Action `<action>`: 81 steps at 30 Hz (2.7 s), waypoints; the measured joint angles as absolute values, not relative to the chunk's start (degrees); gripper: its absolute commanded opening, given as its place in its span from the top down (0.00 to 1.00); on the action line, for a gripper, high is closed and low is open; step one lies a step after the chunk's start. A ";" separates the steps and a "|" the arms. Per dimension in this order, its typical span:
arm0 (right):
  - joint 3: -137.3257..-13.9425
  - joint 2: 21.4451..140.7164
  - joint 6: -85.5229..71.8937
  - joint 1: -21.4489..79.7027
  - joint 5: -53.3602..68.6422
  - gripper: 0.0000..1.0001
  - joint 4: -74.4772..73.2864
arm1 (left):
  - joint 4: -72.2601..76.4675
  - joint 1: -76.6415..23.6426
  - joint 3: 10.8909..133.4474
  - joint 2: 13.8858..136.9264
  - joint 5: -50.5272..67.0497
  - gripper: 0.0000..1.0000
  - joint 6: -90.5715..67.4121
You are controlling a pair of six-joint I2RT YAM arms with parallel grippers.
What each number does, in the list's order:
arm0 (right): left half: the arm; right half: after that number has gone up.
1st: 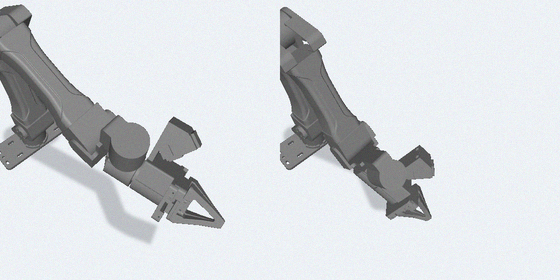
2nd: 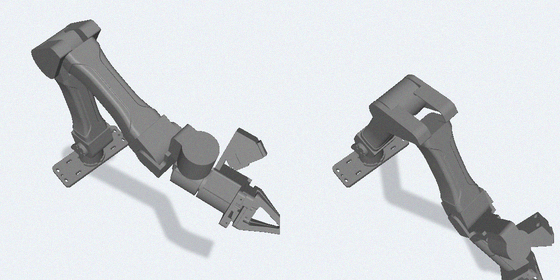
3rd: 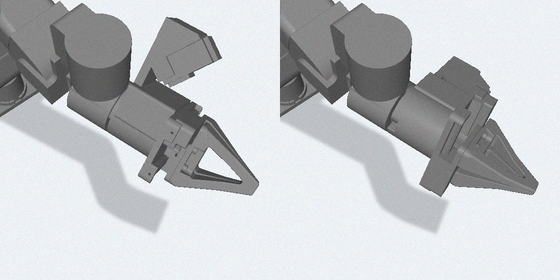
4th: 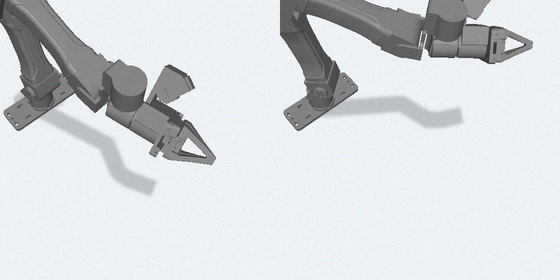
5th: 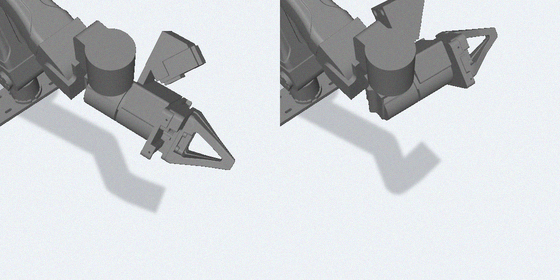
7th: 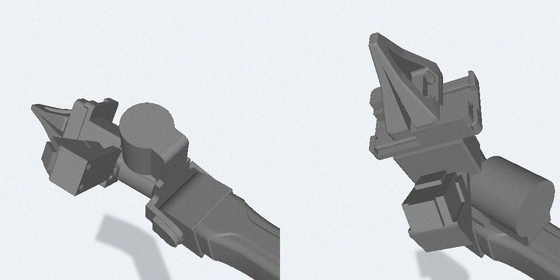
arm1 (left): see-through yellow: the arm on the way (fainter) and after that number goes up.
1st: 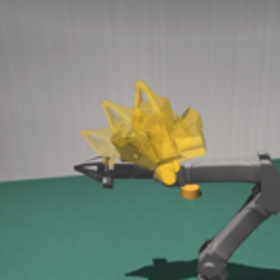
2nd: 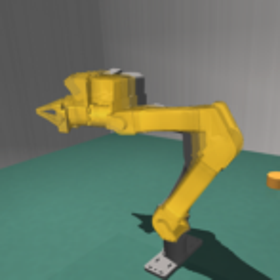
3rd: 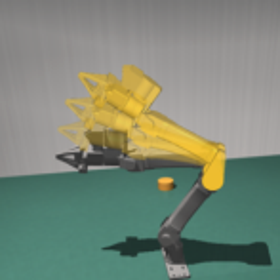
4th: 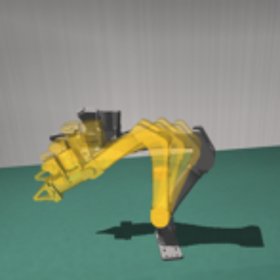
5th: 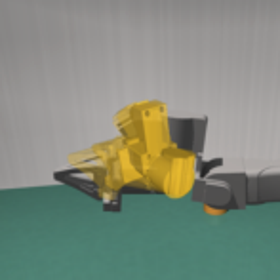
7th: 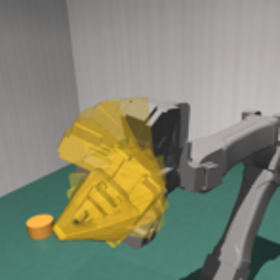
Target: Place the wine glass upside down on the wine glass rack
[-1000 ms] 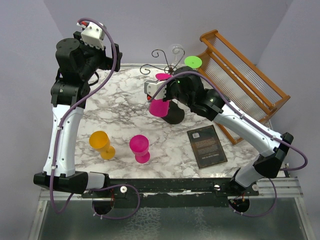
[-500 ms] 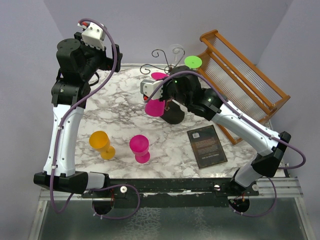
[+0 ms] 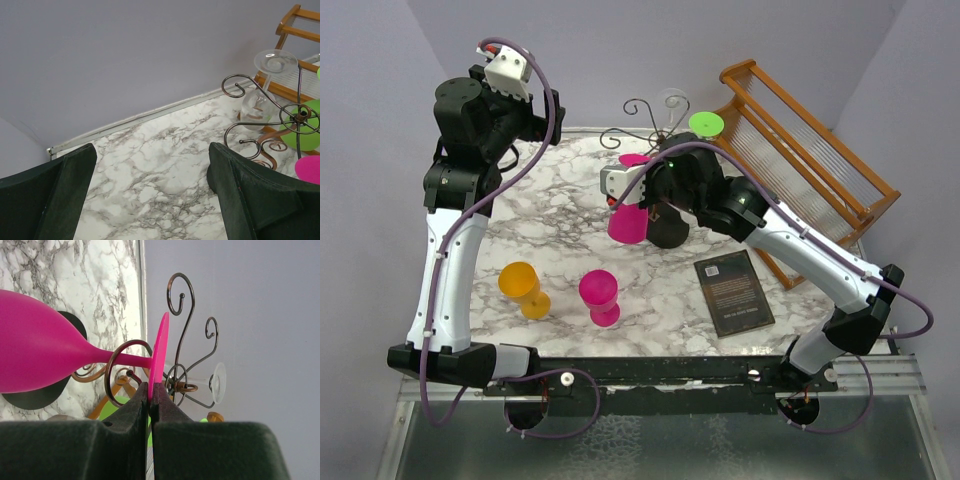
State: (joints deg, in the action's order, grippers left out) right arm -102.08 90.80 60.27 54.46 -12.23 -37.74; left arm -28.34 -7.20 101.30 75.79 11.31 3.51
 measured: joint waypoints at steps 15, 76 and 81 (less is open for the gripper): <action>-97.82 86.80 60.82 54.46 -13.45 0.99 -38.26 | -27.70 -7.09 100.36 75.79 11.25 0.02 3.92; -92.95 74.85 56.77 53.30 -9.93 0.58 -41.58 | -53.01 -11.05 74.94 66.17 27.90 0.16 26.20; -94.65 73.73 54.11 50.63 -4.75 0.57 -43.55 | -54.65 -17.56 68.90 66.32 28.56 0.18 29.08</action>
State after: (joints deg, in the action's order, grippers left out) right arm -94.65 73.73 54.11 50.63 -4.75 -43.55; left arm -54.65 -17.56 68.90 66.32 28.56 29.08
